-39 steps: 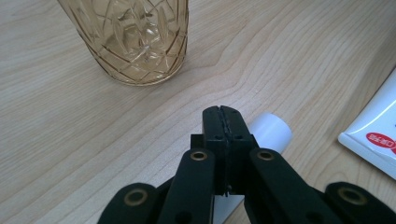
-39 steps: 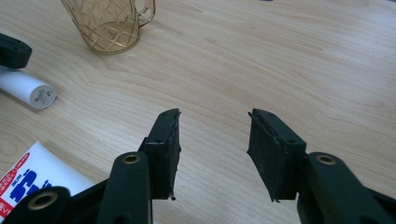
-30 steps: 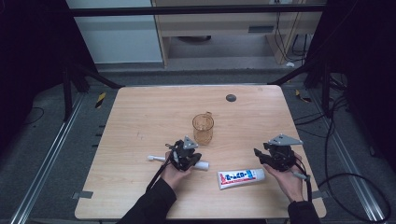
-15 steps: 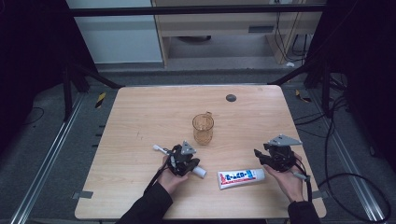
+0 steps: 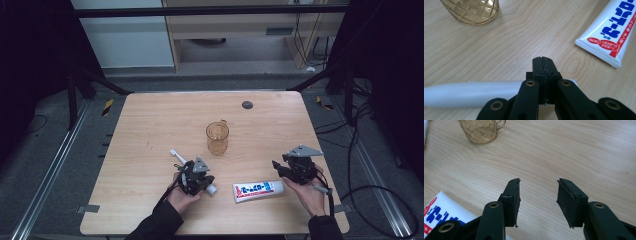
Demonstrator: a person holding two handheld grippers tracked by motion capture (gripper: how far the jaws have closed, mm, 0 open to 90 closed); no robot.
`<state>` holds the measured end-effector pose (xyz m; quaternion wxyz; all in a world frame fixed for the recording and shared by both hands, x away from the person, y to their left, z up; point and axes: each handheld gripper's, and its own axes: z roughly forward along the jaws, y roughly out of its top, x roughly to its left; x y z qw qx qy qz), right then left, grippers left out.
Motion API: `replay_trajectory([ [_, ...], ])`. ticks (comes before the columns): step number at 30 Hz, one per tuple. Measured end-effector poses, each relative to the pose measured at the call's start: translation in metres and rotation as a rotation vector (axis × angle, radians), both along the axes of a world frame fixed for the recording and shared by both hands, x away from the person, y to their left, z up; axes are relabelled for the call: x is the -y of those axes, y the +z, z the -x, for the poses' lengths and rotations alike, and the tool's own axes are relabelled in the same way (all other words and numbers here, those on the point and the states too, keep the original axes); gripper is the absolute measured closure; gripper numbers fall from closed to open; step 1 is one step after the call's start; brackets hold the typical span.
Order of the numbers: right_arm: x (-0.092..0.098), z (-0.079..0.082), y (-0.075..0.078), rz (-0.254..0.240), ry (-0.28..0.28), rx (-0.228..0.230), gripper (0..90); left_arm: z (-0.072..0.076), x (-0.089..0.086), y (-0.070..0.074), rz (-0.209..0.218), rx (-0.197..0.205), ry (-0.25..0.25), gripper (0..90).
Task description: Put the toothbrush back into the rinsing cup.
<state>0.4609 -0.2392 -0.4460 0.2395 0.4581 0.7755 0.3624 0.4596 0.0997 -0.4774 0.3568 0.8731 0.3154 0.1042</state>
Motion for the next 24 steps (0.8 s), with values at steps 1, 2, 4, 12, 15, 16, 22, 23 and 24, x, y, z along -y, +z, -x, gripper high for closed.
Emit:
replay_trajectory([
  [1,0.0,0.0,0.0,-0.001,-0.001,-0.001,52.7,0.001,0.0,0.0,-0.002,-0.001,-0.004,89.9],
  [2,0.0,0.0,0.0,-0.002,-0.002,-0.003,52.7,0.002,-0.001,0.0,-0.005,-0.001,-0.009,90.0],
  [4,0.0,0.0,0.0,-0.002,-0.001,-0.003,52.6,0.004,-0.002,0.001,-0.005,0.003,-0.009,89.9],
  [12,0.0,0.001,0.0,0.001,0.001,-0.002,52.6,0.012,-0.009,-0.001,-0.017,0.0,-0.02,89.9],
  [15,0.0,0.001,0.0,0.002,0.0,-0.004,52.4,0.014,-0.013,-0.001,-0.022,0.003,-0.02,89.9],
  [16,0.0,0.001,-0.001,0.002,0.001,-0.004,52.4,0.015,-0.015,0.0,-0.017,0.0,-0.016,89.9],
  [22,0.001,0.001,-0.001,0.001,-0.002,-0.005,52.3,0.02,-0.026,0.001,-0.014,-0.002,-0.009,89.9],
  [23,0.001,0.001,-0.001,0.002,-0.003,-0.005,52.3,0.021,-0.028,0.001,-0.013,-0.003,-0.009,89.9],
  [24,0.001,0.001,-0.001,0.002,-0.004,-0.007,52.3,0.022,-0.029,0.001,-0.009,-0.005,-0.006,89.9],
])
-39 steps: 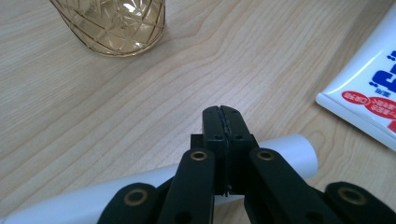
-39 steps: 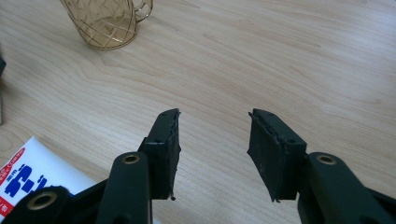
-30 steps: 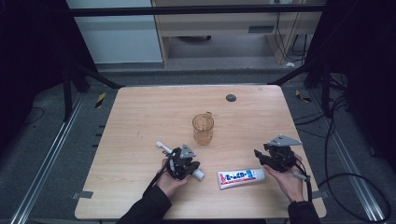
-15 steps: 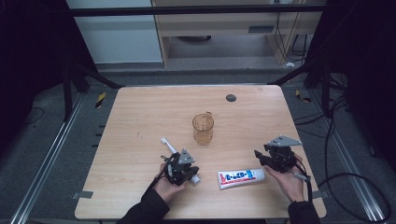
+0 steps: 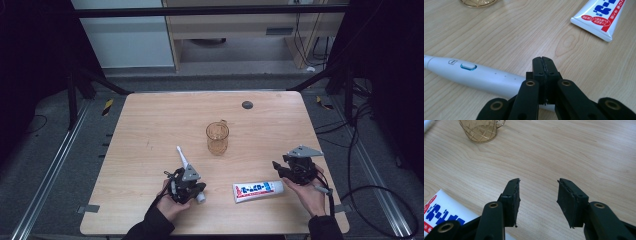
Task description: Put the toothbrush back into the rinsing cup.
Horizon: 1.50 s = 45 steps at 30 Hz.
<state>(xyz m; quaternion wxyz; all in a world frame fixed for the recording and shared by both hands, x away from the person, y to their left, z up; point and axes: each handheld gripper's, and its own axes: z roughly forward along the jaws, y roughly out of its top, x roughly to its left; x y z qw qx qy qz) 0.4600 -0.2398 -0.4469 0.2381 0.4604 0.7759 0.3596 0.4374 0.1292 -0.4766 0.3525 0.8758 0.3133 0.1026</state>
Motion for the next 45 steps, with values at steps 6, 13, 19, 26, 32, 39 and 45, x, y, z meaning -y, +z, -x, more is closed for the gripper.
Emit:
replay_trajectory([
  [6,-0.001,0.0,0.0,0.003,0.005,-0.001,52.4,0.004,-0.005,-0.001,0.004,-0.004,0.001,89.9],
  [13,-0.001,0.0,-0.001,0.002,0.002,-0.003,52.3,0.009,-0.01,-0.003,-0.004,-0.018,-0.005,89.9],
  [19,0.0,0.0,0.0,0.003,0.002,-0.001,52.4,0.013,-0.015,-0.005,-0.002,-0.03,0.004,89.9],
  [26,0.0,0.001,0.0,0.002,0.003,-0.002,52.3,0.02,-0.027,-0.003,-0.003,-0.032,0.016,89.9],
  [32,-0.001,0.001,-0.001,0.002,0.002,-0.006,52.3,0.023,-0.039,-0.004,0.003,-0.041,0.037,89.9],
  [39,-0.001,0.0,-0.002,0.006,0.004,-0.009,52.2,0.026,-0.05,-0.003,0.008,-0.043,0.054,89.9],
  [45,0.0,0.0,-0.001,0.004,0.004,-0.004,52.2,0.028,-0.054,-0.001,0.017,-0.037,0.066,89.9],
])
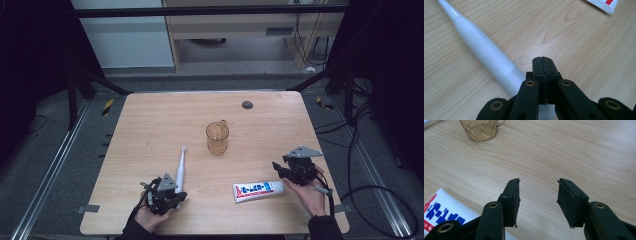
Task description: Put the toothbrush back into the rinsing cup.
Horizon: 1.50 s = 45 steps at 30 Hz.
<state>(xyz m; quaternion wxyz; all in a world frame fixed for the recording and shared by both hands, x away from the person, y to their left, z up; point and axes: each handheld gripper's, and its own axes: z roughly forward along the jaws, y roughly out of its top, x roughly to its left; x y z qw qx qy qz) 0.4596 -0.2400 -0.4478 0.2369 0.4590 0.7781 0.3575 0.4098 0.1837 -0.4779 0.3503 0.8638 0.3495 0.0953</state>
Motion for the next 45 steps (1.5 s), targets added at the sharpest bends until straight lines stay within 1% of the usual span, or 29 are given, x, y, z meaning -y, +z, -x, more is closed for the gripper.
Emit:
replay_trajectory([
  [9,0.0,0.0,-0.001,0.0,-0.005,-0.003,52.2,0.003,-0.01,0.003,0.003,0.003,0.027,89.9],
  [16,0.0,0.0,-0.001,-0.001,-0.005,-0.003,52.2,0.003,-0.011,0.001,-0.015,0.001,0.031,89.8],
  [20,0.001,0.0,-0.001,0.0,-0.005,-0.003,52.0,0.003,-0.011,0.001,-0.014,0.006,0.035,89.8],
  [22,0.001,0.0,0.0,-0.004,-0.007,-0.004,51.5,0.004,-0.012,0.002,-0.012,0.003,0.044,89.7],
  [25,0.002,0.0,0.0,-0.008,-0.012,-0.004,50.8,0.004,-0.013,0.004,-0.005,0.006,0.05,89.6],
  [26,0.004,0.0,0.001,-0.008,-0.019,-0.004,50.2,0.003,-0.015,0.008,0.009,0.013,0.062,89.5],
  [31,0.009,0.0,0.002,-0.01,-0.031,-0.001,48.6,-0.004,-0.021,0.022,0.052,0.054,0.106,86.8],
  [33,0.01,0.0,0.001,-0.013,-0.042,0.0,47.8,-0.009,-0.025,0.029,0.078,0.062,0.143,84.3],
  [35,0.012,0.0,0.001,-0.014,-0.047,-0.003,47.0,-0.012,-0.029,0.035,0.088,0.076,0.175,79.8],
  [36,0.014,0.0,0.001,-0.009,-0.052,0.002,46.3,-0.014,-0.03,0.037,0.09,0.079,0.186,77.6],
  [37,0.014,0.0,0.001,-0.009,-0.052,0.002,46.3,-0.014,-0.03,0.037,0.09,0.079,0.186,75.9],
  [38,0.016,0.0,0.002,-0.017,-0.064,0.004,45.3,-0.017,-0.032,0.04,0.093,0.085,0.195,72.3],
  [39,0.016,0.0,0.002,-0.017,-0.064,0.004,45.3,-0.02,-0.033,0.042,0.094,0.088,0.208,72.3],
  [40,0.017,0.0,0.003,-0.024,-0.071,0.008,44.6,-0.026,-0.035,0.048,0.091,0.099,0.224,66.9],
  [42,0.018,0.001,0.004,-0.022,-0.075,0.012,43.8,-0.033,-0.036,0.053,0.093,0.113,0.242,61.2],
  [43,0.019,0.001,0.005,-0.019,-0.079,0.012,43.4,-0.036,-0.036,0.056,0.093,0.105,0.25,58.6],
  [45,0.019,0.001,0.006,-0.015,-0.082,0.018,42.7,-0.043,-0.037,0.06,0.098,0.113,0.263,53.7],
])
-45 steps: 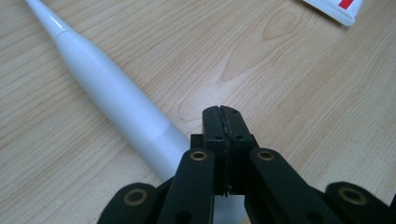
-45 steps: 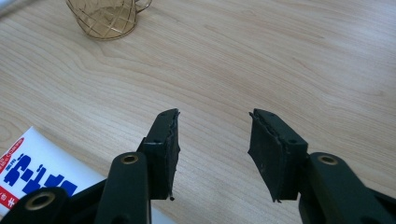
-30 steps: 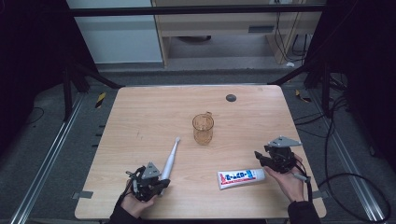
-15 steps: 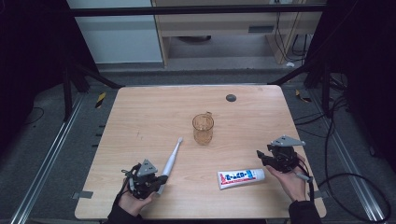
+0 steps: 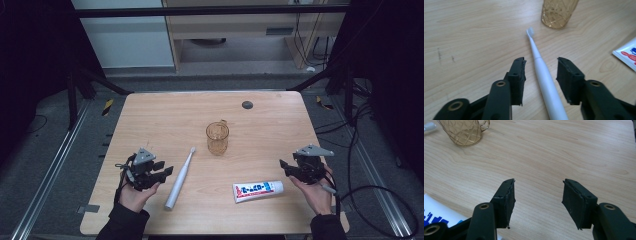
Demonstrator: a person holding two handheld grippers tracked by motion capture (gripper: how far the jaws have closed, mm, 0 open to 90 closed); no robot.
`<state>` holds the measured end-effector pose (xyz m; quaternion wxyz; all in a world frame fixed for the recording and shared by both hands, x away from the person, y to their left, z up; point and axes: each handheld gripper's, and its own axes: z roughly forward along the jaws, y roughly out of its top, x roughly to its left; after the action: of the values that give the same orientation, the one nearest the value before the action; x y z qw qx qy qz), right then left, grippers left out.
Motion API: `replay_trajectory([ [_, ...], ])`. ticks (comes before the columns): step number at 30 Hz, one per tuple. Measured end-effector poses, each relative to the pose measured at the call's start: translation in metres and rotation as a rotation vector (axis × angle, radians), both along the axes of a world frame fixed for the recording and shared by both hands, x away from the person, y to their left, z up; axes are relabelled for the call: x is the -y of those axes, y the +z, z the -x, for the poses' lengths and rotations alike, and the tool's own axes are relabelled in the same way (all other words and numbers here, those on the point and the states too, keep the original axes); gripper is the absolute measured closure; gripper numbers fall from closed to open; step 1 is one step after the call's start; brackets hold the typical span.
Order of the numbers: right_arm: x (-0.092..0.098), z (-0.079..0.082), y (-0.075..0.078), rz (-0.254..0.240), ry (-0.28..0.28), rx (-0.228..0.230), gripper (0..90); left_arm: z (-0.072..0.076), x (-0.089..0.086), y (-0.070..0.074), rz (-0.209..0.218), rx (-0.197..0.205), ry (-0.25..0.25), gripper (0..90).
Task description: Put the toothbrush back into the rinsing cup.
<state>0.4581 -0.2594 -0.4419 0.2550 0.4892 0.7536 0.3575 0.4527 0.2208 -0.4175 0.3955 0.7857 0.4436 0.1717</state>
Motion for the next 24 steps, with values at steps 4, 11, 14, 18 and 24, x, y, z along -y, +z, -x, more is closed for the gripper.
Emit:
replay_trajectory([
  [4,0.003,0.0,0.001,-0.004,-0.004,0.008,41.5,-0.014,0.002,0.007,-0.014,-0.008,-0.002,50.1],
  [11,0.003,-0.002,0.0,0.001,-0.007,0.004,40.3,-0.037,0.011,0.008,-0.034,-0.052,-0.004,42.0],
  [14,0.003,-0.003,0.0,0.003,-0.007,-0.001,40.0,-0.043,0.016,0.006,-0.064,-0.074,-0.005,40.5],
  [18,0.003,-0.003,-0.001,0.006,-0.003,-0.005,39.9,-0.051,0.024,0.0,-0.106,-0.108,-0.006,39.1],
  [24,0.003,-0.004,-0.003,0.006,0.0,-0.02,40.4,-0.054,0.034,-0.011,-0.142,-0.151,-0.019,42.2],
])
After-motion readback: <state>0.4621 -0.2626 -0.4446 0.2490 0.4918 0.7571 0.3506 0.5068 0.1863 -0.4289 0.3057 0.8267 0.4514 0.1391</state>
